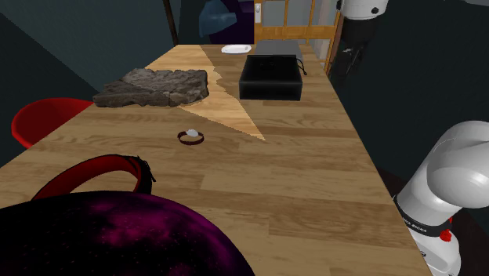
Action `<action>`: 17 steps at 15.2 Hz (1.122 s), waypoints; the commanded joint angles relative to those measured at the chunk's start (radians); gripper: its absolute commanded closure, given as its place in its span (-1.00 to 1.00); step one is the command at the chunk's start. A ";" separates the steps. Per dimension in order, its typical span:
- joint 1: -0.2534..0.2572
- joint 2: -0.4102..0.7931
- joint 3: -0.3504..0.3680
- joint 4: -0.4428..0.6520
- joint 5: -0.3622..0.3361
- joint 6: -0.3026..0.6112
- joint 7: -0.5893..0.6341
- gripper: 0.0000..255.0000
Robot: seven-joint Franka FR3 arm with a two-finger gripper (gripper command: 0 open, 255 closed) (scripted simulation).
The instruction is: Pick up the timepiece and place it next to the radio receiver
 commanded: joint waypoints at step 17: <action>0.133 0.460 0.179 0.300 0.054 0.185 0.029 -1.00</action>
